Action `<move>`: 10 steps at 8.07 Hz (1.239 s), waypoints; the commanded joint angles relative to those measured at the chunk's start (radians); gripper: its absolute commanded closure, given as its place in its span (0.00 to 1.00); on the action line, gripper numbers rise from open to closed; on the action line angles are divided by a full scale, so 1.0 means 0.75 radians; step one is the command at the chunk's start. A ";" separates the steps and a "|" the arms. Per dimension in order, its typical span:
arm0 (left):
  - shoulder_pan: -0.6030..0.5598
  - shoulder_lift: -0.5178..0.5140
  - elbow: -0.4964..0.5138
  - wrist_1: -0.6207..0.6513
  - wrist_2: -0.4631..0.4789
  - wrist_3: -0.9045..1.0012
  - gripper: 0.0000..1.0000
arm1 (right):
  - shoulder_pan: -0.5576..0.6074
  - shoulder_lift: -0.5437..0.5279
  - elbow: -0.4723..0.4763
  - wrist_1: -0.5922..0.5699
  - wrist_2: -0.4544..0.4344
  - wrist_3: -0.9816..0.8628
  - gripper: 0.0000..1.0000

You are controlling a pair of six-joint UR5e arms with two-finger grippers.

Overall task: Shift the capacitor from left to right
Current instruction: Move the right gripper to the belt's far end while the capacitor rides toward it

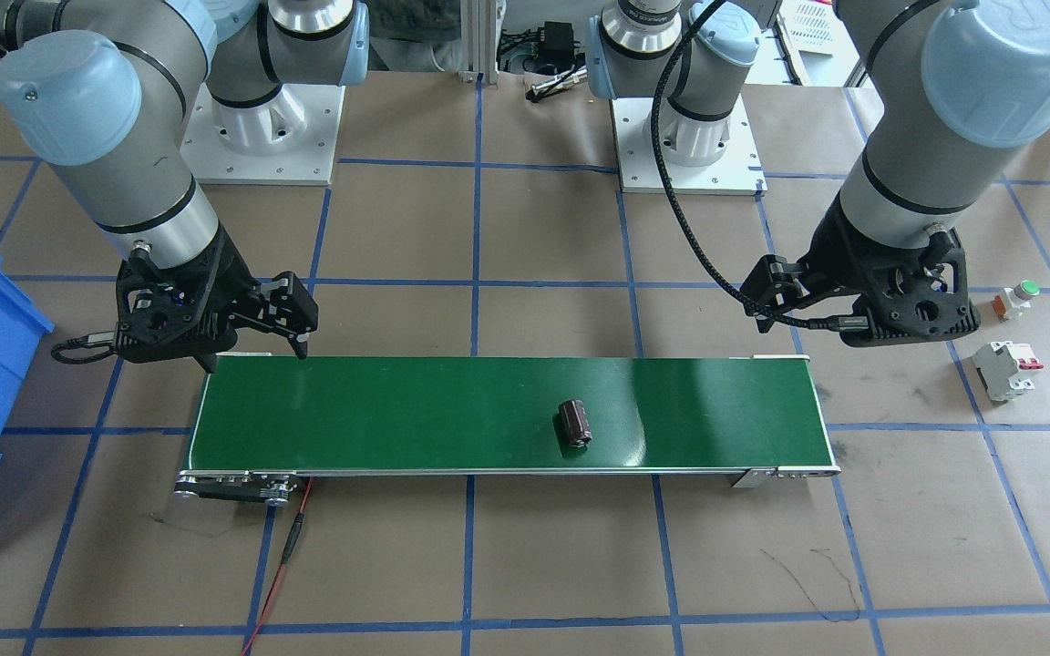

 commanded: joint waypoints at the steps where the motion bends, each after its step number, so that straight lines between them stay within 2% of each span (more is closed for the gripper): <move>1: 0.000 -0.003 -0.006 -0.002 -0.020 -0.020 0.00 | -0.004 0.018 0.074 -0.084 0.058 -0.001 0.01; 2: 0.000 -0.003 -0.008 0.014 -0.116 -0.076 0.00 | -0.020 0.027 0.091 -0.087 0.058 -0.001 0.01; 3: 0.000 -0.005 -0.010 0.061 -0.141 -0.184 0.00 | -0.037 0.045 0.095 -0.087 0.058 -0.001 0.01; 4: 0.000 -0.009 -0.020 0.179 -0.145 -0.236 0.00 | -0.041 0.061 0.107 -0.111 0.058 -0.001 0.01; 6: -0.002 -0.016 -0.051 0.260 -0.180 -0.239 0.00 | -0.043 0.068 0.126 -0.146 0.062 0.009 0.01; 8: -0.002 -0.012 -0.055 0.252 -0.201 -0.220 0.00 | -0.043 0.086 0.126 -0.146 0.062 0.009 0.02; 10: -0.016 0.003 -0.059 0.150 -0.217 -0.204 0.00 | -0.043 0.108 0.126 -0.154 0.060 0.005 0.04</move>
